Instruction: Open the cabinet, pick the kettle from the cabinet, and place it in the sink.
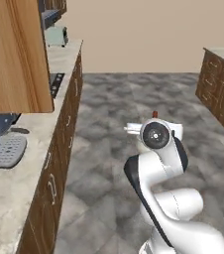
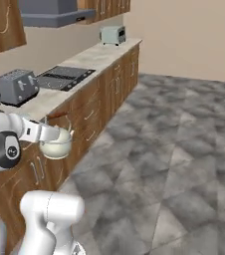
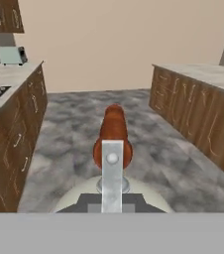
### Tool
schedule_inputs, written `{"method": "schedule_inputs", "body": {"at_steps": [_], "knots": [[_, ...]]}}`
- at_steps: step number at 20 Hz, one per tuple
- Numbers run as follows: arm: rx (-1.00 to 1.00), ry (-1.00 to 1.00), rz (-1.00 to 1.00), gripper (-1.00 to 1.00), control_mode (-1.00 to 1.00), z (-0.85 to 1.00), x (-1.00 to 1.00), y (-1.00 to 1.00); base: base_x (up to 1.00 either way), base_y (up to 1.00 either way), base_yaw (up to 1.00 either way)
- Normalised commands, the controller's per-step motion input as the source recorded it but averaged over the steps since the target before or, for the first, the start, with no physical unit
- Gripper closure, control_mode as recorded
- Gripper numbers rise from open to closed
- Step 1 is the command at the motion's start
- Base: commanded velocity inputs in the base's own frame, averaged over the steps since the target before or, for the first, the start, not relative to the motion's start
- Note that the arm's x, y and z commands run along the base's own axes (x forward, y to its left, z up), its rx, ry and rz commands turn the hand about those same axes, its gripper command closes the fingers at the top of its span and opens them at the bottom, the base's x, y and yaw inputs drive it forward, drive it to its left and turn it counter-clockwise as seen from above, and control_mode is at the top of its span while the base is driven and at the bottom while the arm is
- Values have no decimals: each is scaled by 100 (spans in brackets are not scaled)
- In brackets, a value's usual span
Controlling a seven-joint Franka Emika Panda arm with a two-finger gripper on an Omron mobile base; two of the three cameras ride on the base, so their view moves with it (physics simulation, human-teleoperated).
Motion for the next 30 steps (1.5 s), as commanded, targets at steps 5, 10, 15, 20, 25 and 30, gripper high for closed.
{"method": "schedule_inputs", "body": {"at_steps": [5,10,15,20,25,30], "knots": [[0,0,0,100,100,0,0,0,0,8,-88],[0,0,0,100,100,0,0,0,1,10,-89],[0,0,0,100,100,0,0,0,7,10,-89],[0,0,0,100,100,0,0,0,18,17,-83],[0,0,0,100,100,0,0,0,37,32,-49],[0,0,0,100,100,0,0,0,54,30,-32]]}}
